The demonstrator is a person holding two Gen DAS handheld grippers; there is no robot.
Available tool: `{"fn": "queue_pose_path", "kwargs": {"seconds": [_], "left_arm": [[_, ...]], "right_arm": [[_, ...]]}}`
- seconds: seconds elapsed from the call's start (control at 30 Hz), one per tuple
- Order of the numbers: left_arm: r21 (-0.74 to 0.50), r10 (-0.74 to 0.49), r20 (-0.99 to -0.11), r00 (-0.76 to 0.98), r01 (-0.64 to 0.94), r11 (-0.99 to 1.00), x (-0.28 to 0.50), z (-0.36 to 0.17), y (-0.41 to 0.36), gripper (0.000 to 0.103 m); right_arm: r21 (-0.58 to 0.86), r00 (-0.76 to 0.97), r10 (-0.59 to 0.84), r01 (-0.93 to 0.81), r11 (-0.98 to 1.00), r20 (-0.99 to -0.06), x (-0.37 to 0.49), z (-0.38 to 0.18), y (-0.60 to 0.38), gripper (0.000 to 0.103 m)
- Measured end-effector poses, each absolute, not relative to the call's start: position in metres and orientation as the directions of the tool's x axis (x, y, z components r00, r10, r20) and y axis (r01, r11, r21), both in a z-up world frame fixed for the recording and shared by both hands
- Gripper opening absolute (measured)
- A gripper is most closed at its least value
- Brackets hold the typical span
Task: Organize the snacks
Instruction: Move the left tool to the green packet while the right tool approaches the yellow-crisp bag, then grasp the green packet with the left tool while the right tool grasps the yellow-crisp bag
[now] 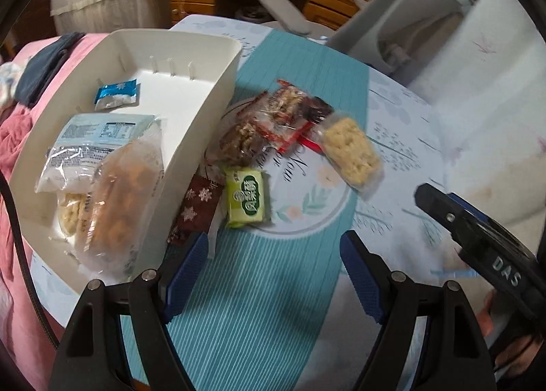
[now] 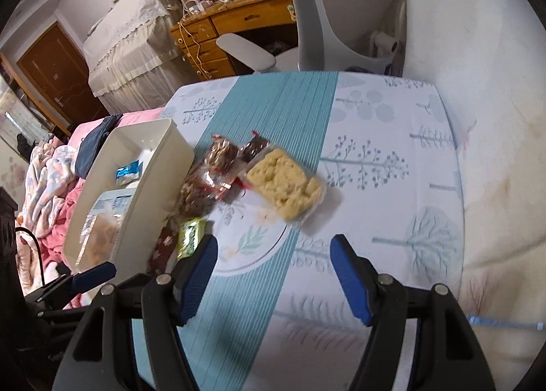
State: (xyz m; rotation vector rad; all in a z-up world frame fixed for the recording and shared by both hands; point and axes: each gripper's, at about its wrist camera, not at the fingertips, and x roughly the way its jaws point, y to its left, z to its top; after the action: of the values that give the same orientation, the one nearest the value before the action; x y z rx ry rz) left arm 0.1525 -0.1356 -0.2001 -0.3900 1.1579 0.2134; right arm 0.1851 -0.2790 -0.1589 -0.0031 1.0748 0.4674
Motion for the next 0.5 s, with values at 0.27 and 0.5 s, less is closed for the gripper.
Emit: {"fn": "queue_pose_path", "kwargs": {"seconds": [0.27, 0.5], "left_arm": [[-0.161, 0.017, -0.935, 0.355, -0.466, 0.870, 0.173, -0.248, -0.128, 0.078], [-0.048, 0.125, -0.931, 0.343, -0.454, 0.890, 0.191, -0.265, -0.134, 0.078]], "right_arm": [[0.132, 0.474, 0.382, -0.479, 0.868, -0.793, 0.208, -0.181, -0.265, 0.069], [-0.089, 0.543, 0.330, -0.607, 0.790, -0.772, 0.212, -0.214, -0.233, 0.069]]}}
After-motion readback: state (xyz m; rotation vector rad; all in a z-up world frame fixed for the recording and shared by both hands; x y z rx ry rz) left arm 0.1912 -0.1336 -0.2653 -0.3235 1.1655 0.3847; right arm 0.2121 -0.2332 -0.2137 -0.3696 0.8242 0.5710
